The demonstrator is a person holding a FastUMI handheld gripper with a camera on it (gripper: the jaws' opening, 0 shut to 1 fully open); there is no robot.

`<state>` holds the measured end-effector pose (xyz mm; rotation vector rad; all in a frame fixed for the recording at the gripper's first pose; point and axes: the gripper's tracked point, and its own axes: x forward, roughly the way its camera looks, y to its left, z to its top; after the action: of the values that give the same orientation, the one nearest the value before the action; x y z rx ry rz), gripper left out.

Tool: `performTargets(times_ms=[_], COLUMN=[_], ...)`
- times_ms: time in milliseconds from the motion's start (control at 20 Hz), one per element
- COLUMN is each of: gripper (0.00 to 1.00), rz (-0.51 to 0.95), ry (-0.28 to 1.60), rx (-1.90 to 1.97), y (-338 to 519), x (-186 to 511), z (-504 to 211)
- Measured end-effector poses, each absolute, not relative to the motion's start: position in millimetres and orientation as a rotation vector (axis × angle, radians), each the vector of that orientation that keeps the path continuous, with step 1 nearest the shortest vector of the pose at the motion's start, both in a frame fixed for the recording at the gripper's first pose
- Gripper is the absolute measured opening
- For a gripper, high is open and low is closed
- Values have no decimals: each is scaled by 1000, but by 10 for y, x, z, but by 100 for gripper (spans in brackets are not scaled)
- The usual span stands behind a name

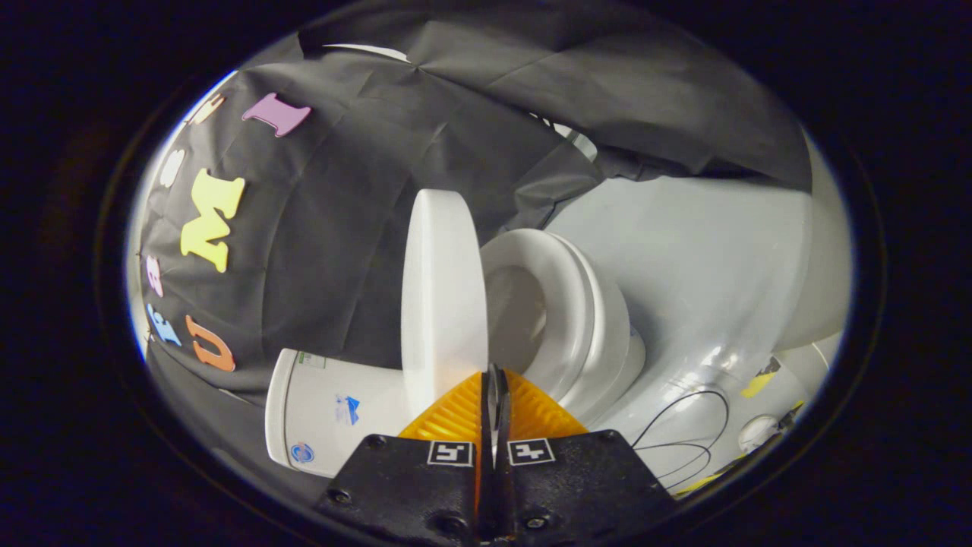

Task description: Open the toilet lid.

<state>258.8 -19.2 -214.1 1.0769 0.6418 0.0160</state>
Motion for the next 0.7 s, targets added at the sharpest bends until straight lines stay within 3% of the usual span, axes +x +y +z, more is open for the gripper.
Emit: performTargets(times_ms=[700], gripper=[4], rz=[55], ry=[593], rx=[924], y=[94], x=[2546], z=[-1587])
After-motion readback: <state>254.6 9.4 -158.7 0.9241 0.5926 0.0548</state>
